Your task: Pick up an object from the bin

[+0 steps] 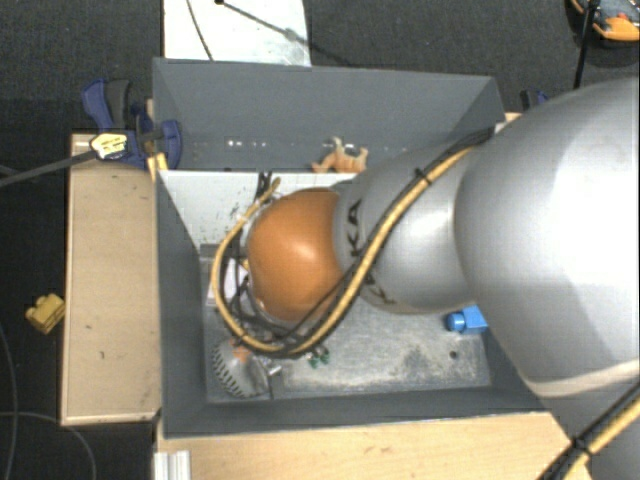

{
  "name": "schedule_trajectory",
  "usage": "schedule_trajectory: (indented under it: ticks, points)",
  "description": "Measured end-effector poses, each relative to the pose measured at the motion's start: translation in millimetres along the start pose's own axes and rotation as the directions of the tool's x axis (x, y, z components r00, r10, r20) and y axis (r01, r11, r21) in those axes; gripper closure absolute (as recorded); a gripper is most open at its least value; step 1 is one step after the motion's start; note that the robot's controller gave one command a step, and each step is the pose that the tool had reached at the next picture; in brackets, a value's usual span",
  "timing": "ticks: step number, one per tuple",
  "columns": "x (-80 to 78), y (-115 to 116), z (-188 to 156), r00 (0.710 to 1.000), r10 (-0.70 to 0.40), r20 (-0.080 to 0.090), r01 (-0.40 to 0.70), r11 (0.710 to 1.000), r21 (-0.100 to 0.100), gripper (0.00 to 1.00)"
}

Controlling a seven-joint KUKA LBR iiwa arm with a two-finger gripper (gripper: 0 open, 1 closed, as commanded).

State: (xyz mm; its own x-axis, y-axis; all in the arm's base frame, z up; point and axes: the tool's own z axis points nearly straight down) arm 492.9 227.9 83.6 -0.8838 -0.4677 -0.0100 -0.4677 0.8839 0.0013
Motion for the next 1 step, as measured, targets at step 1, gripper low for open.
schedule_trajectory:
  ticks: [1]
  points:
    - [0.7,0.1,-5.9,1.000,0.001,-0.004,-0.001,1.000,0.000,1.00]
